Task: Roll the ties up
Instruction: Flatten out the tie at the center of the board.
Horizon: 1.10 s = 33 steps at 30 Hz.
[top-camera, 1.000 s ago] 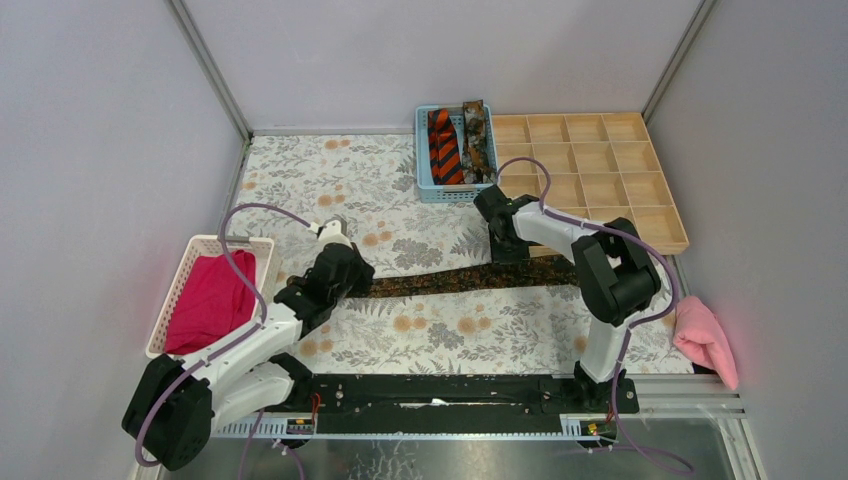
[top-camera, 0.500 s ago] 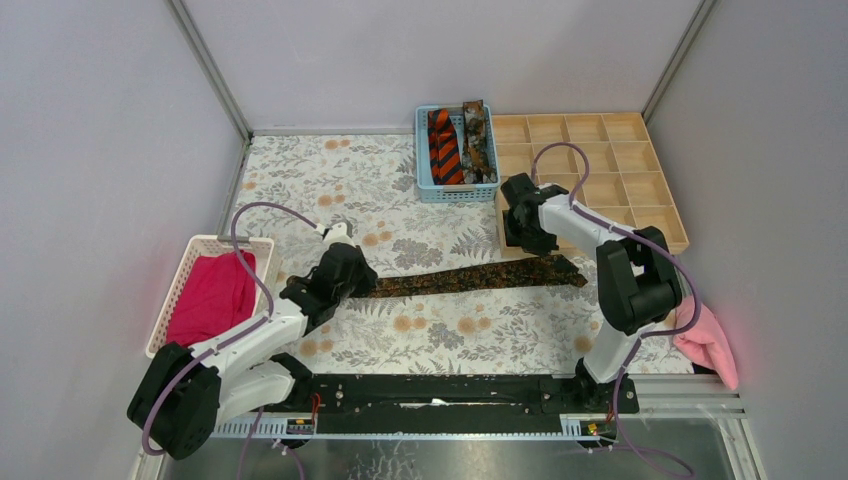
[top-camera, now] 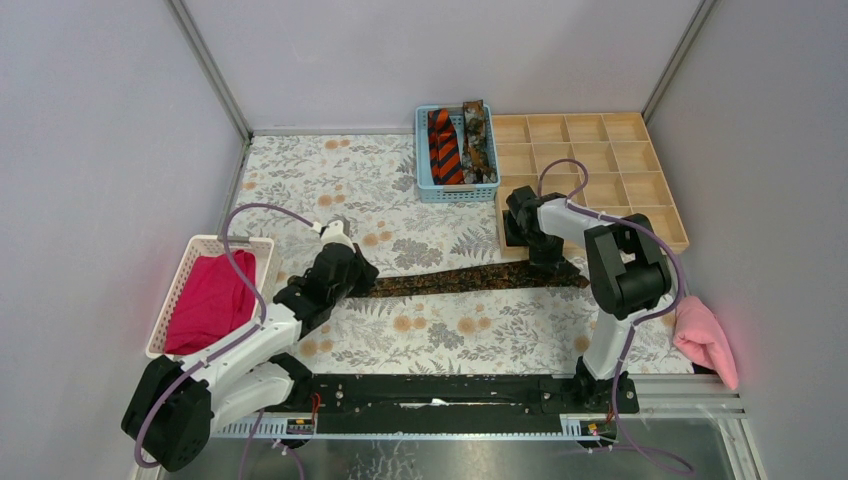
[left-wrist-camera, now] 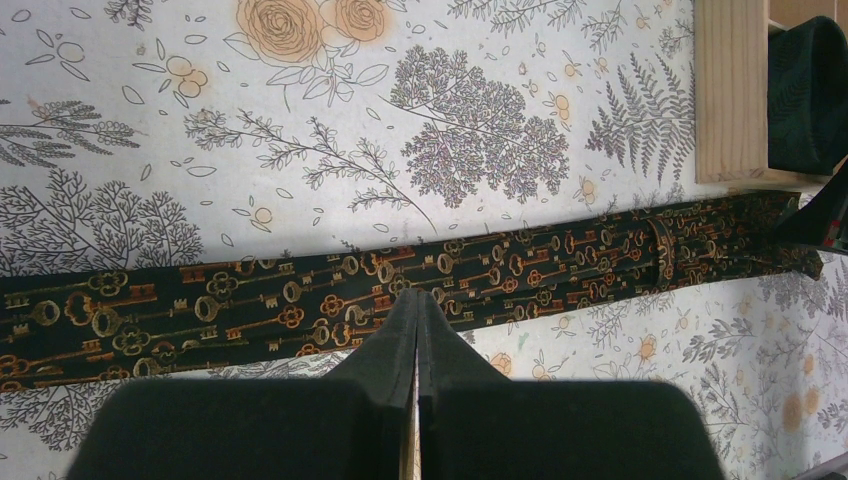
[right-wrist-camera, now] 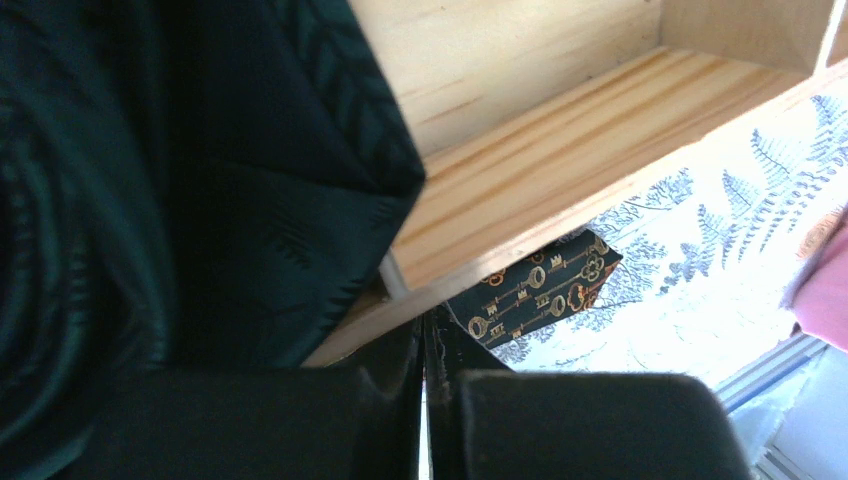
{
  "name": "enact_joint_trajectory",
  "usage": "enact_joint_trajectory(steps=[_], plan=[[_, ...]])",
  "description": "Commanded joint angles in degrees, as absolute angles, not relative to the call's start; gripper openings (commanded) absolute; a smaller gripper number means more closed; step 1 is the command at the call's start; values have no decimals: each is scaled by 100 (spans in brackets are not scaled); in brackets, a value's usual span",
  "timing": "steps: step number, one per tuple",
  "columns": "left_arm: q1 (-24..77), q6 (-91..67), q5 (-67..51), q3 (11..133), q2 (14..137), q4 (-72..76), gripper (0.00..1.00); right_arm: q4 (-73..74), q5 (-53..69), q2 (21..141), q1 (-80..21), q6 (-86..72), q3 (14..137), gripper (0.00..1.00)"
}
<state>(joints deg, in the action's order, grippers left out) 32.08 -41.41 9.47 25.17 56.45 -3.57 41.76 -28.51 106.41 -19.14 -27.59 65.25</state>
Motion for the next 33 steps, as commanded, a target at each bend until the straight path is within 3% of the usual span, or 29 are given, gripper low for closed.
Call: enact_joint_trajectory(steps=[1, 12, 20, 27, 33], plan=[[3173, -4045, 725, 2646, 5527, -344, 0, 4555, -3017, 10809, -1844, -3111, 6343, 0], [3173, -4056, 537, 2551, 4811, -810, 0, 5361, -3300, 10348, -1642, -3893, 5651, 0], [3173, -4063, 554, 2493, 4625, -1062, 0, 5865, -3650, 9634, -1598, -4129, 6097, 4], [3172, -3938, 1437, 3650, 6075, -1994, 0, 4369, -2512, 8397, -2215, -3532, 5802, 7], [3173, -4261, 1785, 4175, 7272, -1839, 0, 3711, -2252, 8266, -2878, -3485, 5290, 0]])
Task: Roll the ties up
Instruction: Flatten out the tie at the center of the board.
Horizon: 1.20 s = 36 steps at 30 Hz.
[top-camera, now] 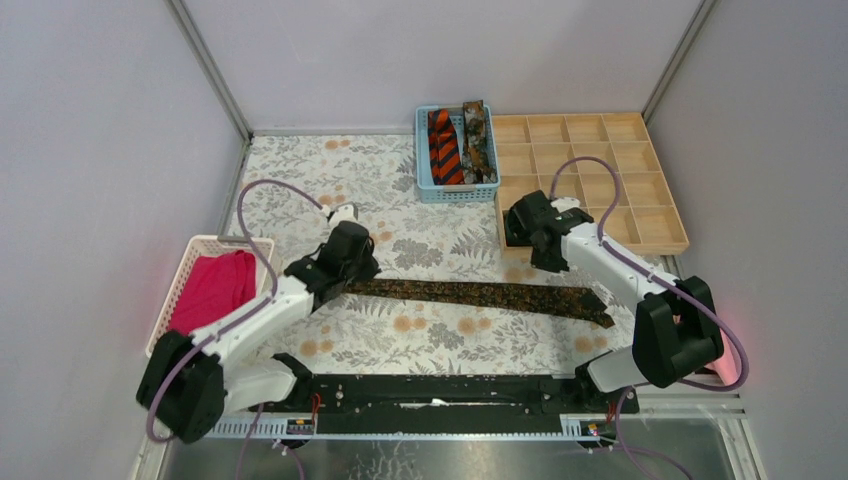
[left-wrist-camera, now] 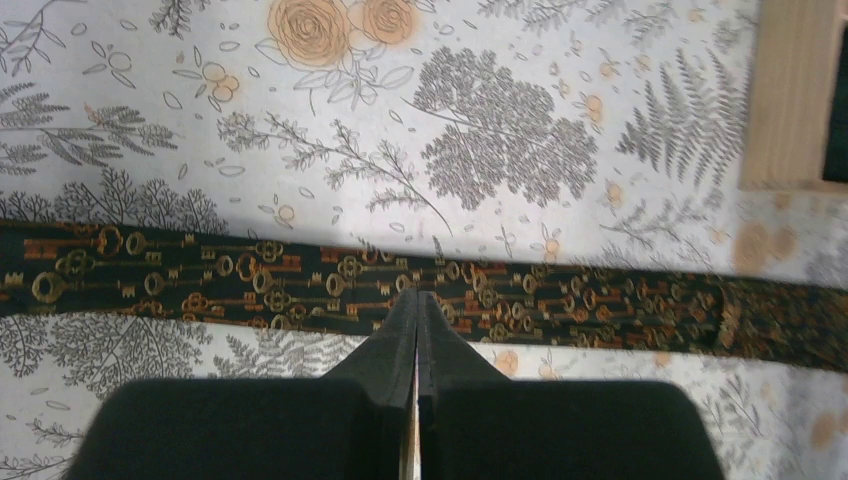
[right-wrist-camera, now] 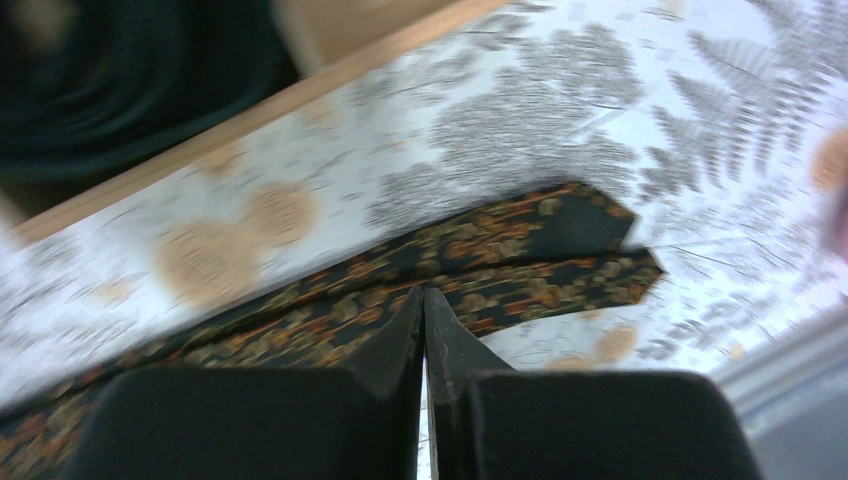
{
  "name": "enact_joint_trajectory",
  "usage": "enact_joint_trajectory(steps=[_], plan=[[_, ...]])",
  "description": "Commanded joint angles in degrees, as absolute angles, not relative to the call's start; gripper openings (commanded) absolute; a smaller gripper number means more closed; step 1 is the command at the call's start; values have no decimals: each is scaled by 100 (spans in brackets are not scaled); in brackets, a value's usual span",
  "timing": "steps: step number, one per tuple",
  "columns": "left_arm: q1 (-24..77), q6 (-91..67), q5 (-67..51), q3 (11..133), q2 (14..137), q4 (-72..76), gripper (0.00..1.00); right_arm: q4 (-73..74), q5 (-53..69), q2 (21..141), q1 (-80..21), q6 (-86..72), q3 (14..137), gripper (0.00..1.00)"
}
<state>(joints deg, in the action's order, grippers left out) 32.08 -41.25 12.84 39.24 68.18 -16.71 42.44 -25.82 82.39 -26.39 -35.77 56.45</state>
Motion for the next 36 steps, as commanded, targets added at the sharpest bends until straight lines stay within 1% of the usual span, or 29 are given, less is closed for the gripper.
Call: enact_joint_trajectory(steps=[1, 9, 13, 26, 36], plan=[[3173, -4275, 1919, 4230, 7425, -1866, 0, 3598, -2190, 8254, -2897, -3435, 5216, 0], [3164, -4789, 2559, 4348, 8065, -2279, 0, 3382, -2360, 8024, -2893, -2927, 5232, 0], [3155, -4978, 2599, 4311, 8286, -2385, 0, 3363, -2349, 7985, -2898, -2760, 5322, 0], [3160, -5168, 2398, 3750, 7937, -2400, 0, 3414, -2655, 7937, -2900, -2661, 5291, 0], [3121, -5191, 2593, 3594, 7867, -2444, 0, 3523, -2692, 7927, -2900, -2721, 5296, 0]])
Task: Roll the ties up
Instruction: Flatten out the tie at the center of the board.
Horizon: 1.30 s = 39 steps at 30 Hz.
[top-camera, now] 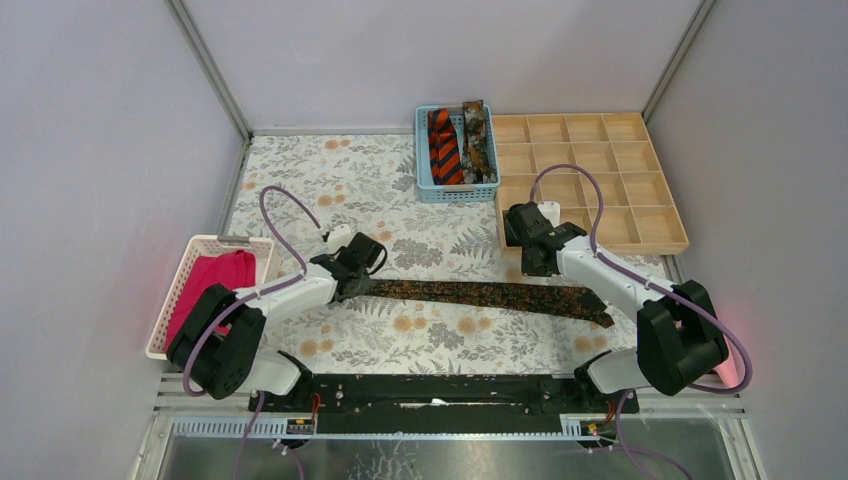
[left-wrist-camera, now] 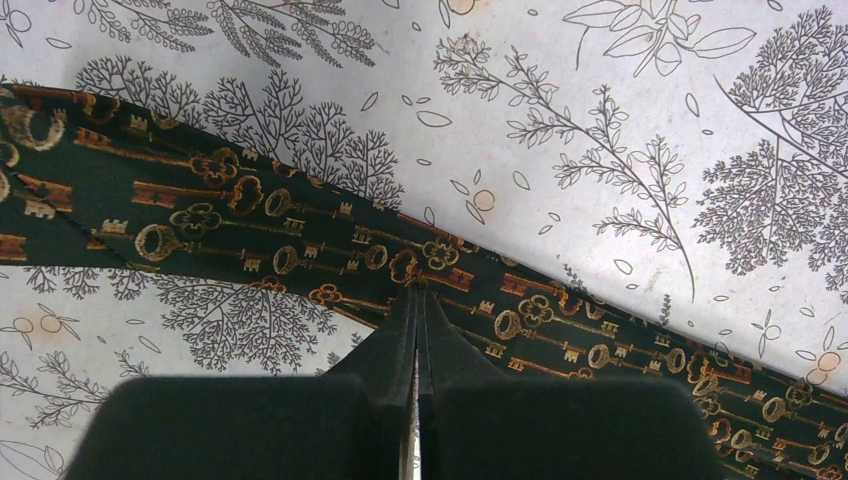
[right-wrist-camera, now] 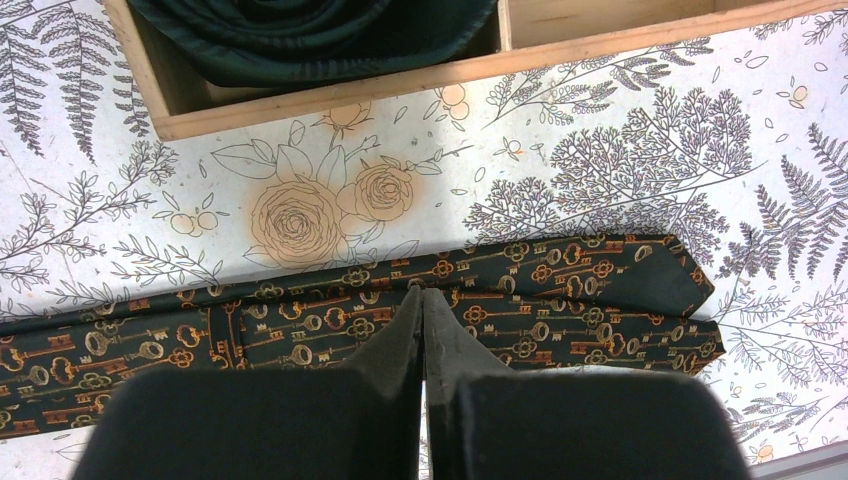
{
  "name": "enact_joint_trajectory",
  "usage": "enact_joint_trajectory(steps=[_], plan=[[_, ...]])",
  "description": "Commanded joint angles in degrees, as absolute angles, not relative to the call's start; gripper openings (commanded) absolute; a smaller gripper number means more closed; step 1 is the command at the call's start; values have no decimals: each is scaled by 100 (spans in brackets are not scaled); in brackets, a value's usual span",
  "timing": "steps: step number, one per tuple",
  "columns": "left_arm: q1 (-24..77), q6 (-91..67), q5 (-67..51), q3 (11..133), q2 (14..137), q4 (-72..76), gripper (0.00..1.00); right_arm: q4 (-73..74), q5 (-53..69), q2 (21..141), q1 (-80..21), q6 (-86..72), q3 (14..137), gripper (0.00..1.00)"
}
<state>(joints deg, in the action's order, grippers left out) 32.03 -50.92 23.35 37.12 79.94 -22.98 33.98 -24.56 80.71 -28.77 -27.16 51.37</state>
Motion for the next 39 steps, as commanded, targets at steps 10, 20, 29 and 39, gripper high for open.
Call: enact_joint_trajectory(steps=[10, 20, 29, 39], plan=[[2840, -5176, 2633, 3513, 7682, -2588, 0, 3840, -3120, 8467, -2813, -2935, 5279, 0], [2373, -5054, 1884, 3328, 7709, -2242, 0, 3669, -2941, 8475, -2733, -2966, 5056, 0], [2451, -5083, 1241, 3433, 6967, -2111, 0, 3699, -2899, 8313, -2739, -2927, 5138, 0], [2474, -5019, 1072, 3356, 7511, -1569, 0, 3744, -2848, 8283, -2741, -2920, 5212, 0]])
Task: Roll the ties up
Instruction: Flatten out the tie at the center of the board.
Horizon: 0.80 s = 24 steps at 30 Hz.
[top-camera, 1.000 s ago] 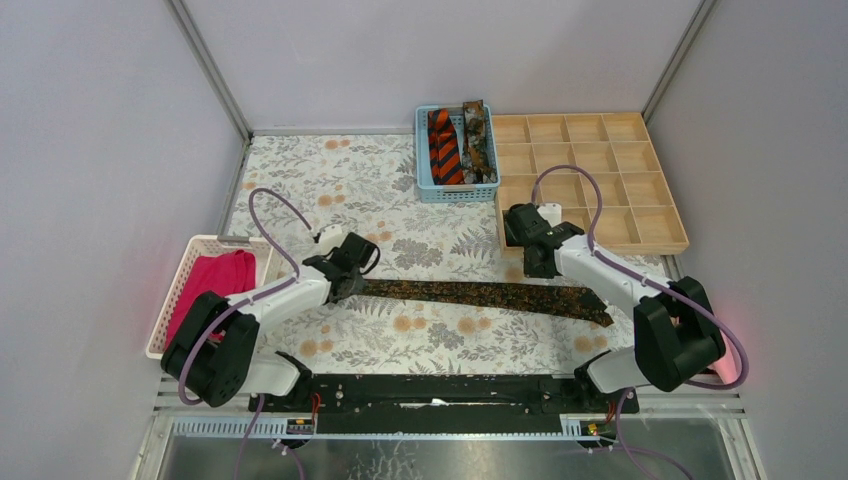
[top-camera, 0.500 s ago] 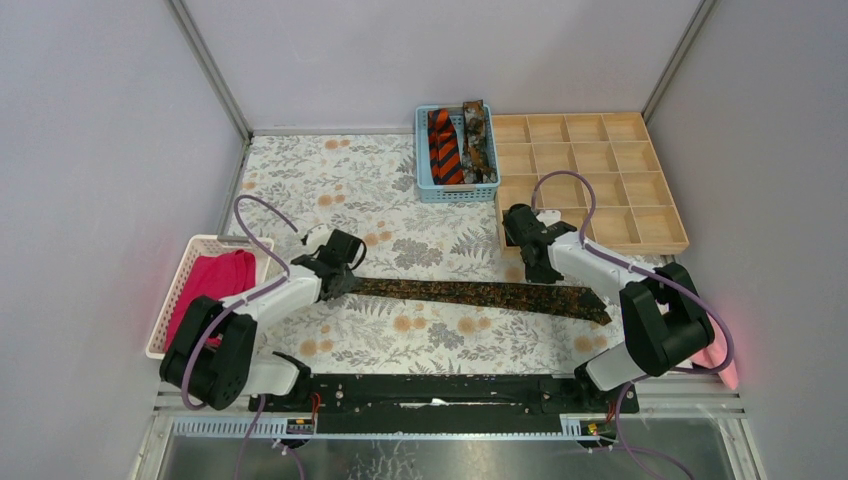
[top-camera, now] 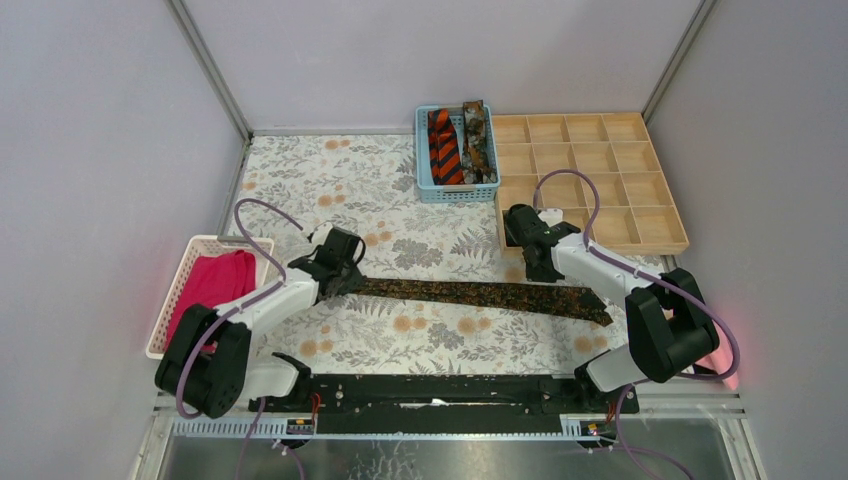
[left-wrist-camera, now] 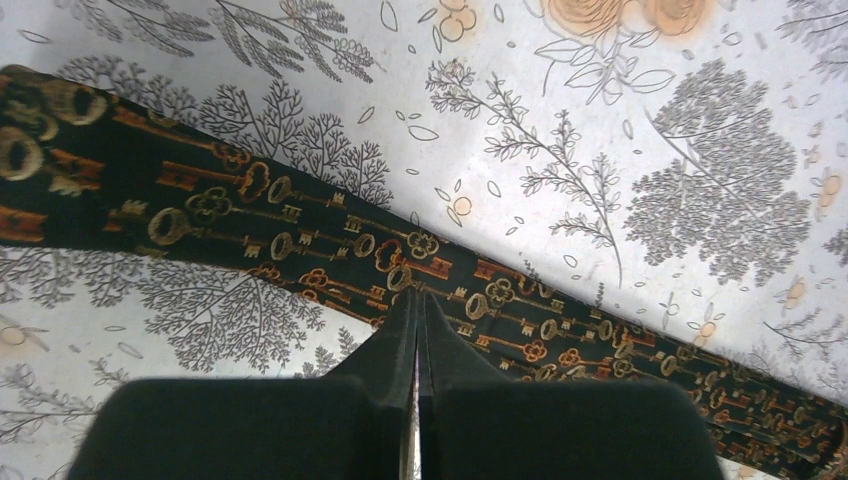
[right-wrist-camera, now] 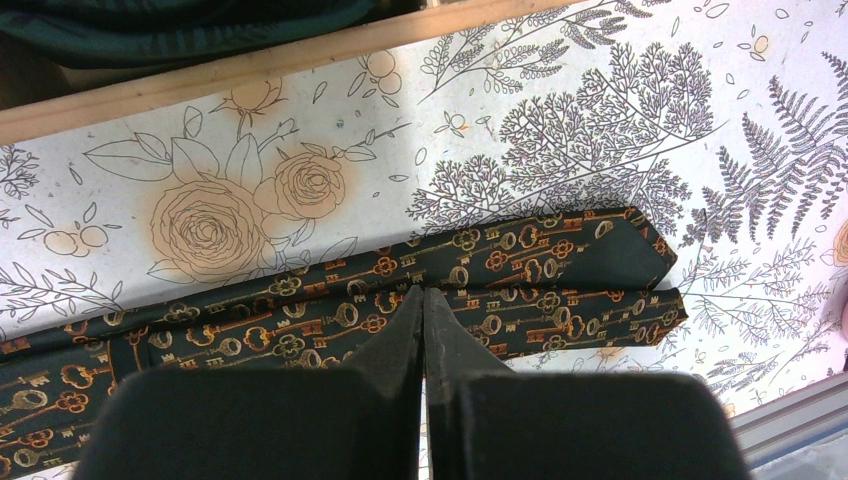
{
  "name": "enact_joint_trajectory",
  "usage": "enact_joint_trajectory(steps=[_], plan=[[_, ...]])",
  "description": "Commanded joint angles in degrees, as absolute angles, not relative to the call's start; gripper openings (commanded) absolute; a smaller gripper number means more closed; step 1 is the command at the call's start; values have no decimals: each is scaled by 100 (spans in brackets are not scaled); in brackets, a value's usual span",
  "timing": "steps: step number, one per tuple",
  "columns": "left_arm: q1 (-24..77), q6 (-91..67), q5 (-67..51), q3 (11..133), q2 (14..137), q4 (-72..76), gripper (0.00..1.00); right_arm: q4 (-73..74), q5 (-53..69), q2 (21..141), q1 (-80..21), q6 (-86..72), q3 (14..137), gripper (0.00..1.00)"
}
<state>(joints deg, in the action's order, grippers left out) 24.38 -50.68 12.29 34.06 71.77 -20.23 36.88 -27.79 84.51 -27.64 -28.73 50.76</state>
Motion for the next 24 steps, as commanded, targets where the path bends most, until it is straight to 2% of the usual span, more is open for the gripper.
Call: enact_joint_trajectory(steps=[1, 7, 24], plan=[[2478, -5037, 1043, 3348, 7598, -1516, 0, 3755, -2850, 8275, -2740, -2918, 5215, 0], [2470, -5097, 1244, 3318, 7758, -1643, 0, 3777, -2851, 8236, -2734, -2919, 5247, 0], [2119, -5155, 1634, 3094, 7245, -2303, 0, 3714, -2902, 8384, -2729, -2900, 5195, 0]])
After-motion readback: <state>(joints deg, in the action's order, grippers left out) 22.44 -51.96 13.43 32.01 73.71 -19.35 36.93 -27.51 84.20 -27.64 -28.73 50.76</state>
